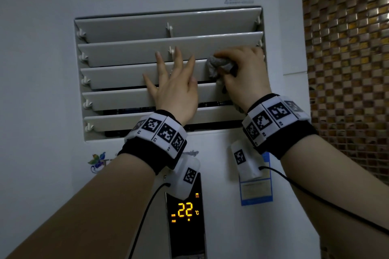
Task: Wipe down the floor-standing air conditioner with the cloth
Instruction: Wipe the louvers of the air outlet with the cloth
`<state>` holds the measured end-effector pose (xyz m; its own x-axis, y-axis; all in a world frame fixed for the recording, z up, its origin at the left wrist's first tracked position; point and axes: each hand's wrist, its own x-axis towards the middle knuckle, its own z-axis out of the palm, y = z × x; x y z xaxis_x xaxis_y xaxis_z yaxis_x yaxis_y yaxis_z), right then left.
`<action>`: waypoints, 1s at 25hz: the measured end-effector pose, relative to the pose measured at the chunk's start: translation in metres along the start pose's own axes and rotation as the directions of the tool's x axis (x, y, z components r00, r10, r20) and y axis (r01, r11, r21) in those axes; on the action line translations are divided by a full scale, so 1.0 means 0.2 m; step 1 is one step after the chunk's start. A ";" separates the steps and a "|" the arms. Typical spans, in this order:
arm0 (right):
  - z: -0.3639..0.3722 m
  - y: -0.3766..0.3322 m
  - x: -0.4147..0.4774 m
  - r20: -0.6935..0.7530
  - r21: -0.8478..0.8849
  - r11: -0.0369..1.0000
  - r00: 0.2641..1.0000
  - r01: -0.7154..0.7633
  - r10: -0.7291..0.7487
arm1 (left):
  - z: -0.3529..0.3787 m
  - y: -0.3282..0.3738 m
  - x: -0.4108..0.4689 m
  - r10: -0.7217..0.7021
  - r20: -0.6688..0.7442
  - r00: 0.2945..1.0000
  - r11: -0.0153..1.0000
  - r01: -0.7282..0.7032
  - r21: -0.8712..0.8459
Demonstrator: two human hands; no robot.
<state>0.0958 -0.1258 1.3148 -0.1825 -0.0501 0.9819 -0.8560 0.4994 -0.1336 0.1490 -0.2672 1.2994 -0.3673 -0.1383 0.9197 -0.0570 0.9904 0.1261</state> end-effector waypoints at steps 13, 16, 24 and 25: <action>-0.08 0.08 -0.02 -0.112 0.035 0.992 0.986 -0.121 0.124 | 0.00 0.03 0.01 -0.015 0.017 1.000 0.999 0.015 -0.040; -0.10 0.04 0.00 -0.233 0.128 0.991 0.970 -0.044 0.073 | -0.01 0.03 0.03 -0.014 -0.004 1.000 0.999 0.014 -0.036; -0.15 0.09 0.20 -0.159 -0.087 0.981 0.975 -0.171 0.156 | -0.03 0.04 0.13 -0.029 -0.047 0.998 1.000 0.029 0.005; -0.14 0.09 0.20 -0.160 -0.097 0.977 0.972 -0.191 0.174 | -0.04 0.03 0.14 -0.046 -0.052 0.998 0.999 0.046 -0.003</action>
<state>0.0860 -0.0943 1.3560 -0.2489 0.1766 0.9523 -0.7542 0.5815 -0.3050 0.1455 -0.2650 1.3283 -0.3155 -0.1836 0.9310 -0.0707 0.9829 0.1699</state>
